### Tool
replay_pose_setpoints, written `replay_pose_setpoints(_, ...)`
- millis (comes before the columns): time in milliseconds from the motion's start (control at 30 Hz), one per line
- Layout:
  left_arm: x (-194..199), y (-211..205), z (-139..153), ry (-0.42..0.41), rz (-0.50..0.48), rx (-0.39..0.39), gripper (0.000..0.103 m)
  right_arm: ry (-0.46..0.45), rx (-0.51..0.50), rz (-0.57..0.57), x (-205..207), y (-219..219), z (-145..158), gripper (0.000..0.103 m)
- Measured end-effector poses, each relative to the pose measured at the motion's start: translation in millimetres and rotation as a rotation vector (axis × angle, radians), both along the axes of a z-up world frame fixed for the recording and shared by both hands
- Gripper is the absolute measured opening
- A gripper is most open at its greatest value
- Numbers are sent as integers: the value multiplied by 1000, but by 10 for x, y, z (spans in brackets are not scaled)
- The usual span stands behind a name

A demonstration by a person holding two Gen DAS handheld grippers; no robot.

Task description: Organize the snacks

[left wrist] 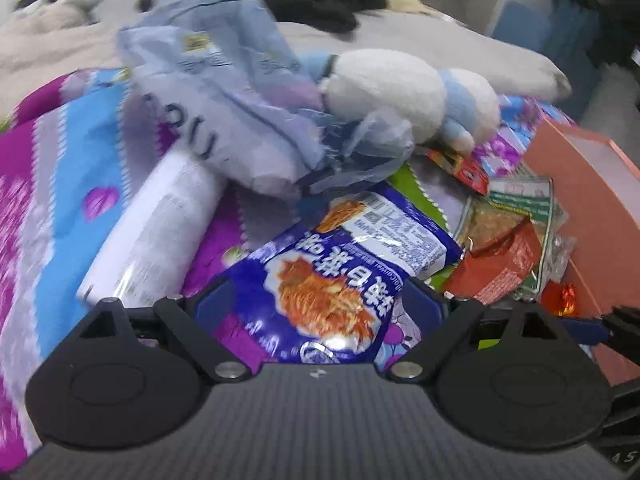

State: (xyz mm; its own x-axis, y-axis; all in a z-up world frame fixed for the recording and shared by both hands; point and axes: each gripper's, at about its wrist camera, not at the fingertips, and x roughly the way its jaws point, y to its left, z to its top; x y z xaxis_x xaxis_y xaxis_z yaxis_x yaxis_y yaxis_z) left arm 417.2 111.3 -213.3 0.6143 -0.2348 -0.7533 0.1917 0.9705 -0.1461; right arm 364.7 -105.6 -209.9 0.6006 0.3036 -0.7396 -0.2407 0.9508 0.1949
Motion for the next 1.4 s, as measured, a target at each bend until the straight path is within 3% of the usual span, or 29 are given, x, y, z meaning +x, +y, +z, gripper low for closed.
replay_pose_setpoints(233, 187, -137, -117, -13, -135, 54, 93, -31, 84, -29, 99, 38, -183, 80)
replay_pose_setpoints(300, 242, -162, -144, -4, -169, 55, 93, -49, 62, -50, 129, 63, -219, 79)
replay_pose_setpoints(333, 269, -180, -155, 0, -184, 63, 93, -55, 50, -56, 150, 76, -238, 73)
replay_pose_setpoints(533, 419, -264, -195, 20, -290, 102, 96, -73, 25, -98, 286, 118, -341, 66)
replay_pose_setpoints(633, 490, -328, -231, 34, -324, 141, 97, -71, 35, -103, 324, 124, -380, 58)
replay_pose_setpoints(733, 543, -359, -259, 51, -357, 141, 98, -43, 62, -89, 303, 115, -351, 41)
replay_pose_setpoints(967, 568, -488, -379, 75, -379, 233, 100, -29, 51, -66, 187, 46, -274, 33)
replay_pose_setpoints(1067, 509, -506, -352, 79, -360, 224, 98, -18, 63, -62, 158, 8, -251, 33)
replay_pose_setpoints(1300, 312, -477, -233, 117, -274, 220, 83, -4, 73, -52, -9, -76, -149, 33)
replay_pose_setpoints(1400, 187, -423, -169, 134, -237, 188, 69, 7, 73, -38, -116, -119, -118, 33)
